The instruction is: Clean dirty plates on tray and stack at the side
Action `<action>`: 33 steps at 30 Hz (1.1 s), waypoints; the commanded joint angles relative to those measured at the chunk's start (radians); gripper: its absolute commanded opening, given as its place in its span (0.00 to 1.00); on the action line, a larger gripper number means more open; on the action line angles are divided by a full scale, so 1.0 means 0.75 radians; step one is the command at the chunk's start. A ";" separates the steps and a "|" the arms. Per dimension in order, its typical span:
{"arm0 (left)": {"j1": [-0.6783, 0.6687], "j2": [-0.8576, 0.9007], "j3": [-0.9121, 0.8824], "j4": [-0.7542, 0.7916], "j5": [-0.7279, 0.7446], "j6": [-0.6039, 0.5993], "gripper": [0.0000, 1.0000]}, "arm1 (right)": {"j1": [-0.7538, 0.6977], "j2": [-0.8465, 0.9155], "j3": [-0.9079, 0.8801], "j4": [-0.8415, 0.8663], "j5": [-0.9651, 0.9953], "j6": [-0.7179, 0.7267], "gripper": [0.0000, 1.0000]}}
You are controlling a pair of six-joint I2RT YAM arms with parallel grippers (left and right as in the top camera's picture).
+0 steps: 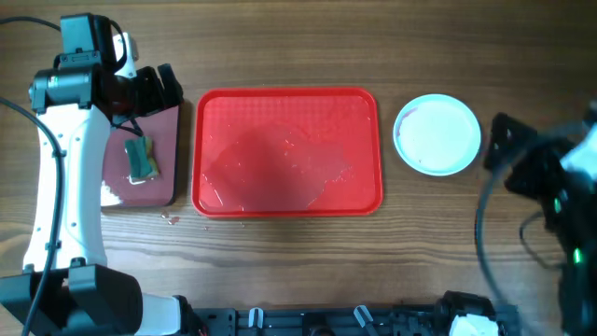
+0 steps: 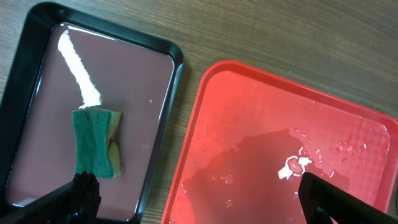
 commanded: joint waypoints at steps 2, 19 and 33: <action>0.007 0.001 0.012 0.000 -0.008 -0.012 1.00 | -0.002 -0.095 0.016 -0.059 -0.023 -0.013 1.00; 0.007 0.001 0.012 0.000 -0.009 -0.011 1.00 | 0.039 -0.882 -1.392 1.125 -0.225 -0.256 1.00; 0.007 0.001 0.012 0.000 -0.008 -0.011 1.00 | 0.174 -1.081 -1.838 1.390 -0.189 -0.276 1.00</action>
